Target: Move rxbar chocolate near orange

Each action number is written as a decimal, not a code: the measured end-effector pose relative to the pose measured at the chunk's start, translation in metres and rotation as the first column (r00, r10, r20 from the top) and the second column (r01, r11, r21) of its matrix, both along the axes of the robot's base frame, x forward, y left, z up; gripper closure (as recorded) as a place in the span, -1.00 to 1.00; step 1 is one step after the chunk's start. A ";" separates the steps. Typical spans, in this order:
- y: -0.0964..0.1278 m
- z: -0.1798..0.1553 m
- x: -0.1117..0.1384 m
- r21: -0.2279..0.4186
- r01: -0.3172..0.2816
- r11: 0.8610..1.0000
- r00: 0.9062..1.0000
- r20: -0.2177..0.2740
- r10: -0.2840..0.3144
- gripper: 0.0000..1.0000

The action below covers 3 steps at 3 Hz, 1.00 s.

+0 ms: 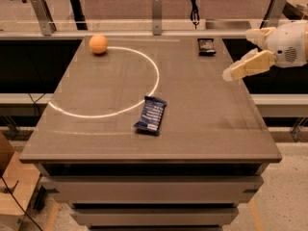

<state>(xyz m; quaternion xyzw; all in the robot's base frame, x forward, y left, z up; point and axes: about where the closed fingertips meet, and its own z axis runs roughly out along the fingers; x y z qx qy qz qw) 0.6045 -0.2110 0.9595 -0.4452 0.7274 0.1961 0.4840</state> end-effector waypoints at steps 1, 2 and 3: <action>-0.013 -0.020 0.057 0.078 0.011 0.997 1.000 -0.017 -0.009 -1.00; -0.013 -0.021 0.057 0.078 0.010 0.997 1.000 -0.017 -0.009 -1.00; -0.008 -0.025 0.072 0.095 0.056 0.994 0.998 -0.012 -0.055 -1.00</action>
Offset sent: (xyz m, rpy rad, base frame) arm 0.0835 -0.0259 -0.0272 0.1060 0.0400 0.0077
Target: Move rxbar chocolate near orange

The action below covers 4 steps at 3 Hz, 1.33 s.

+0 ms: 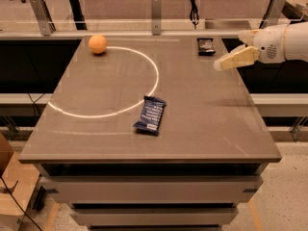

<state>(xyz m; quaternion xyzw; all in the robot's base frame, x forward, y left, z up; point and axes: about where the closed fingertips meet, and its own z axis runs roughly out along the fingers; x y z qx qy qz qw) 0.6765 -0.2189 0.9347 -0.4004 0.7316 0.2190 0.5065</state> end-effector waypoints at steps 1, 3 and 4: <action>0.009 -0.008 0.028 0.042 0.105 0.994 0.994 0.000 -0.106 -1.00; 0.015 -0.025 0.087 0.108 0.264 0.959 0.963 0.027 -0.268 -1.00; 0.016 -0.038 0.109 0.103 0.303 0.948 0.952 0.024 -0.307 -1.00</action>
Offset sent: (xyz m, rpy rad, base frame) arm 0.0941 0.0102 -0.0191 0.1183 -0.0627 -0.3312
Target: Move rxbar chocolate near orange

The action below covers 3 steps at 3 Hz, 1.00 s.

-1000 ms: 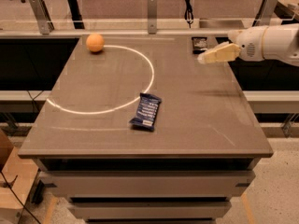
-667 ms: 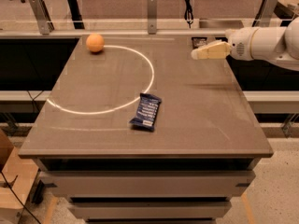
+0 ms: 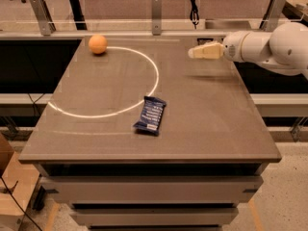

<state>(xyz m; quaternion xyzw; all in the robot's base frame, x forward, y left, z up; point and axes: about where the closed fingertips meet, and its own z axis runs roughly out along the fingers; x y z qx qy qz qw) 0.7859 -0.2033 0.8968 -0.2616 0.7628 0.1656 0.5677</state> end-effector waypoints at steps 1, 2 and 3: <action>-0.002 -0.028 0.032 -0.007 0.042 0.999 0.998 -0.040 -0.043 -1.00; 0.002 -0.034 0.033 -0.011 0.035 0.999 0.998 -0.051 -0.036 -1.00; 0.011 -0.045 0.043 -0.003 0.048 0.999 0.997 -0.055 -0.048 -1.00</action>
Offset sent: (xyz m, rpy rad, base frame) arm 0.0440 -0.0090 -0.0398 -0.0101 0.0613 -0.0595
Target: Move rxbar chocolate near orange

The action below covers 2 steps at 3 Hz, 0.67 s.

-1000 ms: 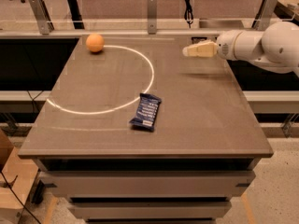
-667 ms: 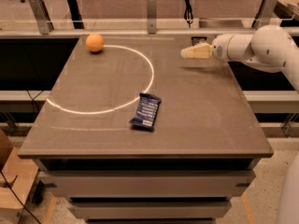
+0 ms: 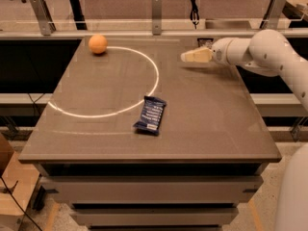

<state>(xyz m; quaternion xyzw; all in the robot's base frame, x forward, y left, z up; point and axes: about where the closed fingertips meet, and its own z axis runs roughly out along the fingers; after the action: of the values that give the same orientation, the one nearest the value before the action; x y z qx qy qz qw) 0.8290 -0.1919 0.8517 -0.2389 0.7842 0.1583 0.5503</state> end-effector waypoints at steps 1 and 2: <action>0.003 -0.008 0.011 0.016 0.031 0.999 1.000 0.003 -0.031 -1.00; -0.003 -0.011 0.023 0.034 0.085 0.996 0.996 0.016 -0.086 -1.00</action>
Offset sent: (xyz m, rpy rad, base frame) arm 0.0361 -0.0194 -0.0113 0.0556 -0.0409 -0.1672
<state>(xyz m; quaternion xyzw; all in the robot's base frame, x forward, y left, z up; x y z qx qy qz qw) 0.8518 -0.1952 0.8406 -0.1972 0.7862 0.1457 0.5672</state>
